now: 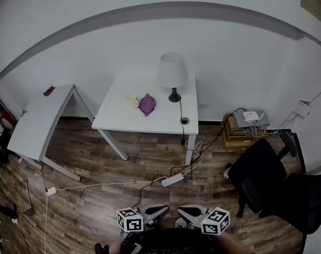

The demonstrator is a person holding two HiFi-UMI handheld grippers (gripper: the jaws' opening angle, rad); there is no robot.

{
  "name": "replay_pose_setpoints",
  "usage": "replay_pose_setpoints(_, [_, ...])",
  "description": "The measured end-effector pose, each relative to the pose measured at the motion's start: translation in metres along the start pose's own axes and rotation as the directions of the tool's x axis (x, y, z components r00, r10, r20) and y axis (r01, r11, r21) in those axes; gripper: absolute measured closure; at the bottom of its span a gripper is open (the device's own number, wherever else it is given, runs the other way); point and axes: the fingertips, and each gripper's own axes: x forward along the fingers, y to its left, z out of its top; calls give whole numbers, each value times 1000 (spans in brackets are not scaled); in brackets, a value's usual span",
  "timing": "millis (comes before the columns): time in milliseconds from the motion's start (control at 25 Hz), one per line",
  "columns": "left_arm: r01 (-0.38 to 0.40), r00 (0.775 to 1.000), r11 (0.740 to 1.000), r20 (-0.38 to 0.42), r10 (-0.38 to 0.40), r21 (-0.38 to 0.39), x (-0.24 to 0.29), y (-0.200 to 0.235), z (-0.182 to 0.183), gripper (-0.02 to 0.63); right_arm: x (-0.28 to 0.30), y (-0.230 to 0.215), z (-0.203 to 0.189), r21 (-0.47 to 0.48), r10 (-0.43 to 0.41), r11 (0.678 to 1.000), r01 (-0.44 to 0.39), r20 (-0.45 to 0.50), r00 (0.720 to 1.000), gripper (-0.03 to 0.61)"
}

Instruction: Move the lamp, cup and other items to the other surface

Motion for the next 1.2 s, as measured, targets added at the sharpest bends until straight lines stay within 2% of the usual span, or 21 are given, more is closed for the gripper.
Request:
replay_pose_setpoints(480, [1,1000,1000,1,-1,1,-2,-2,-2,615,-2,4,0,-13,-1,1000,1,0,1000,575])
replay_pose_setpoints(920, [8,1000,1000,-14,-8,-1,6,-2,-1,615,-8,2,9,-13,15,1000,-14,50,999,574])
replay_pose_setpoints(1200, [78,996,997,-38,-77,25,12,-13,3,615,-20,-8,24,-32,17,999,-14,99,995,574])
